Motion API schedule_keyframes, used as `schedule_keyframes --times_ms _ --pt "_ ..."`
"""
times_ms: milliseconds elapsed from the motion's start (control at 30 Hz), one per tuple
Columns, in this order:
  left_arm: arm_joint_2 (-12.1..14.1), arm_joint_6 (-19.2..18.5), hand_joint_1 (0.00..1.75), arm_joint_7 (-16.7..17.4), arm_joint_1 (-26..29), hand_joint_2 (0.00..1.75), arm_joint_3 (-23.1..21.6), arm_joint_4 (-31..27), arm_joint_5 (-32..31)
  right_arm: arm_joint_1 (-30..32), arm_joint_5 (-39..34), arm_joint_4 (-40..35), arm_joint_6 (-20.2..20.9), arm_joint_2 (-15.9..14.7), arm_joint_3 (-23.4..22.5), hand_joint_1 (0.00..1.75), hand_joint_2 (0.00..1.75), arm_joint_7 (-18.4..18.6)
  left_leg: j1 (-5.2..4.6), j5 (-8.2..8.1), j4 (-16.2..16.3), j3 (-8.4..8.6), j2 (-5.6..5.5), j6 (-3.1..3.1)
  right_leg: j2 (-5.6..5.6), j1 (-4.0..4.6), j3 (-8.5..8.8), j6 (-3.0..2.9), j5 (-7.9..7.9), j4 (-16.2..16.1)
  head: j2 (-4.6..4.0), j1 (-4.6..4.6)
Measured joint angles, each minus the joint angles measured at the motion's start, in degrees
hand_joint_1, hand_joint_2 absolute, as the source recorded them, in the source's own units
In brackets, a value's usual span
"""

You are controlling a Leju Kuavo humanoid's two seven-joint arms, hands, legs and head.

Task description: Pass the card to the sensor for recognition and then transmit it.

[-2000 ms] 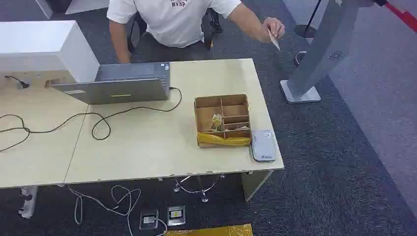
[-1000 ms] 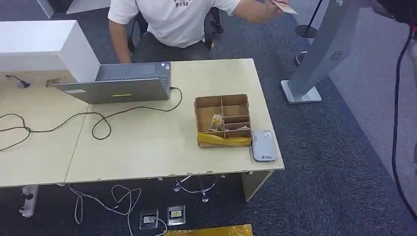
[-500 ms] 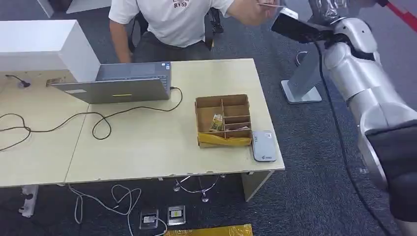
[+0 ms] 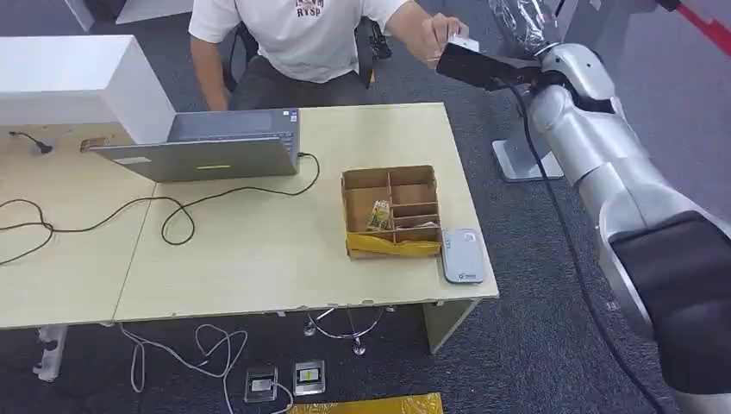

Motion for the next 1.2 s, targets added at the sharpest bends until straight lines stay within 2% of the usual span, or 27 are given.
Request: schedule_keyframes --times_ms 33,1033,1200 --pt "0.00 0.00 0.00 0.00 0.01 0.00 0.00 0.00 -0.02 0.00 0.00 0.00 0.18 0.07 0.02 1.75 1.75 0.00 0.00 0.00 0.00 0.01 0.00 0.00 0.00 0.00 0.00 0.00 0.00 0.00 0.00 0.00" --pt "-0.24 0.83 0.00 0.13 0.20 0.00 0.00 0.00 1.62 0.86 0.18 0.00 4.74 0.35 0.98 1.75 1.75 1.09 0.00 0.00 0.01 0.04 0.02 0.00 0.02 0.00 -0.02 0.00 0.00 -0.01 0.00 0.00" --pt "-0.37 1.05 0.00 0.42 0.41 0.00 0.00 0.00 2.58 3.81 -1.44 -1.03 6.58 -1.05 0.96 1.75 1.75 1.84 0.00 0.00 0.01 0.05 0.02 0.00 0.02 0.00 -0.01 0.00 0.00 -0.02 0.00 0.02"
